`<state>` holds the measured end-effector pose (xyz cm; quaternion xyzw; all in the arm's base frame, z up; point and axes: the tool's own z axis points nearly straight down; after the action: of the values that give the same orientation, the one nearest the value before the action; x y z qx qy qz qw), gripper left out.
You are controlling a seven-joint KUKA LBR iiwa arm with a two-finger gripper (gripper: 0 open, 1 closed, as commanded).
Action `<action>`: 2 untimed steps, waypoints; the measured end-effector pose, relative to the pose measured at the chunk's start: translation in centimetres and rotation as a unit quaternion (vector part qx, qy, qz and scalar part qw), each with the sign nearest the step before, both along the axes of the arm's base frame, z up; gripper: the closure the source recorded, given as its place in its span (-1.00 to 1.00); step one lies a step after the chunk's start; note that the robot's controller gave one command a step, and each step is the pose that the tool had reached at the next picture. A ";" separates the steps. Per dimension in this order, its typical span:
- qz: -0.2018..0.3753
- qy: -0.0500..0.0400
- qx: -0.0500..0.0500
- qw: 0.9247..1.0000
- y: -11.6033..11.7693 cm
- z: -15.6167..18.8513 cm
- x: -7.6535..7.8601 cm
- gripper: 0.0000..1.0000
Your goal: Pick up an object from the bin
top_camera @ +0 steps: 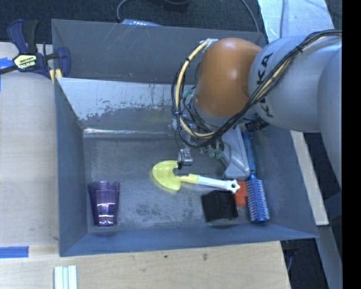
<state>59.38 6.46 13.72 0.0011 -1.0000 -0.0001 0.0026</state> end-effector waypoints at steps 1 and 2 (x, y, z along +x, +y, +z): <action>-0.001 -0.004 0.000 1.000 0.0 0.5 0.2 -1.00; 0.026 -0.008 0.001 1.000 -0.5 -1.5 -0.9 -1.00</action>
Offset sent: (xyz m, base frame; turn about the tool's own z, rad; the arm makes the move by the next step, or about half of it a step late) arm -0.0413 -0.0172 -0.0672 -0.1582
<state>58.44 6.01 12.24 0.0273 -0.9996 -0.0006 -0.0052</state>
